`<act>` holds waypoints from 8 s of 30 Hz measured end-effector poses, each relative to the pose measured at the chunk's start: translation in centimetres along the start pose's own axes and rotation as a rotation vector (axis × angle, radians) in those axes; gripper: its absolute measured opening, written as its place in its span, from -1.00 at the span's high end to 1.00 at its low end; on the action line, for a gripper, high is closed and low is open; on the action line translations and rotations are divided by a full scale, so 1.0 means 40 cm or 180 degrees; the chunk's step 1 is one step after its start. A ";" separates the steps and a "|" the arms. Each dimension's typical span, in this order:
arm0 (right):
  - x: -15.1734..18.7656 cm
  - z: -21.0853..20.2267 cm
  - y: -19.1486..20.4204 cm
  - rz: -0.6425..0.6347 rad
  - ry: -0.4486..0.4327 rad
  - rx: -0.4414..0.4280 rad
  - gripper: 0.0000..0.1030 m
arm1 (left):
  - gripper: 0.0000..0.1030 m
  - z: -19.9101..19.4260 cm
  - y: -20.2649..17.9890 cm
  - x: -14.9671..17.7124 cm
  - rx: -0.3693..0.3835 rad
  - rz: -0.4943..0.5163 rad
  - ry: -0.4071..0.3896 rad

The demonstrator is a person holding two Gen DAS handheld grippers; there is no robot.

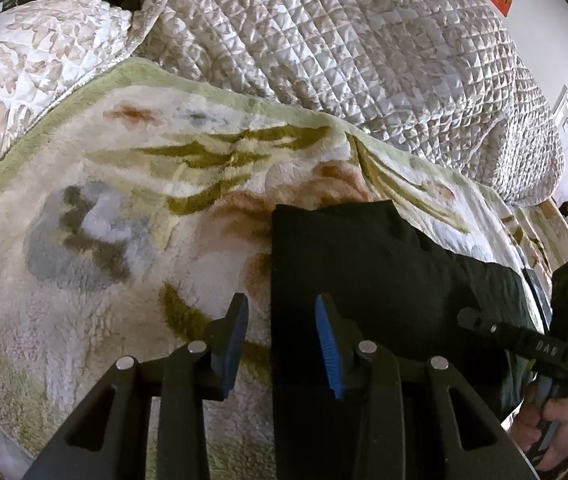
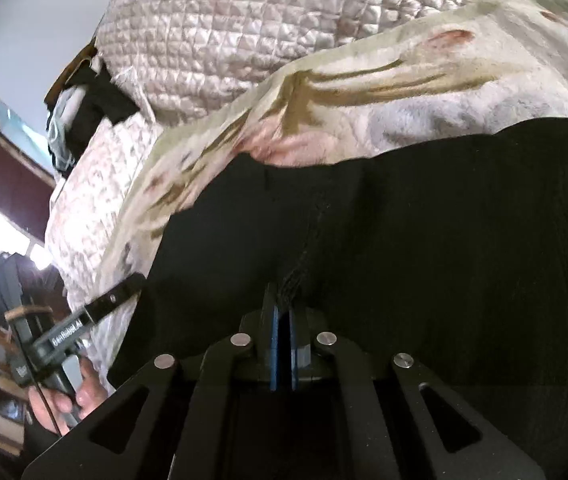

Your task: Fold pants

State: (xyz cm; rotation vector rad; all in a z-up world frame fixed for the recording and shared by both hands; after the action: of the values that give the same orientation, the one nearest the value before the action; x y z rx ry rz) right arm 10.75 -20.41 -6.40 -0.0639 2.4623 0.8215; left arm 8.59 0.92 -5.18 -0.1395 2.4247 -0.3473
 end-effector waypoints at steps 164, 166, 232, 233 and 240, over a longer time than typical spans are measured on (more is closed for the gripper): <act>-0.086 -0.222 0.155 -0.0450 -0.0935 0.0574 0.61 | -0.08 -0.099 0.111 -0.060 -0.0387 -0.0051 -0.0306; -0.065 -0.157 0.220 -0.0614 -0.0760 0.0428 0.61 | -0.08 -0.104 0.124 -0.054 -0.0389 -0.0076 -0.0307; 0.005 -0.005 0.086 -0.0844 -0.0150 0.0466 0.54 | -0.08 -0.067 -0.132 0.023 0.0330 0.0507 -0.0045; -0.003 0.001 0.063 -0.0822 -0.0168 0.0547 0.54 | -0.08 -0.047 -0.122 0.042 0.0214 0.0559 0.0061; -0.079 -0.046 -0.022 -0.0402 -0.0369 0.0683 0.54 | -0.14 -0.041 -0.078 0.058 -0.0026 0.0560 0.0098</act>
State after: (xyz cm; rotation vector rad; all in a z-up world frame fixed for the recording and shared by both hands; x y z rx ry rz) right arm 12.74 -22.54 -4.05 -0.0897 2.3939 0.4907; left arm 5.79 -2.18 -4.52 0.0761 2.4471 -0.2616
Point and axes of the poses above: each gripper's, at about its wrist camera, not at the fingertips, and z roughly the way its jaws point, y to its left, x to its underside, the point moved 10 cm from there along z, roughly the way its jaws point
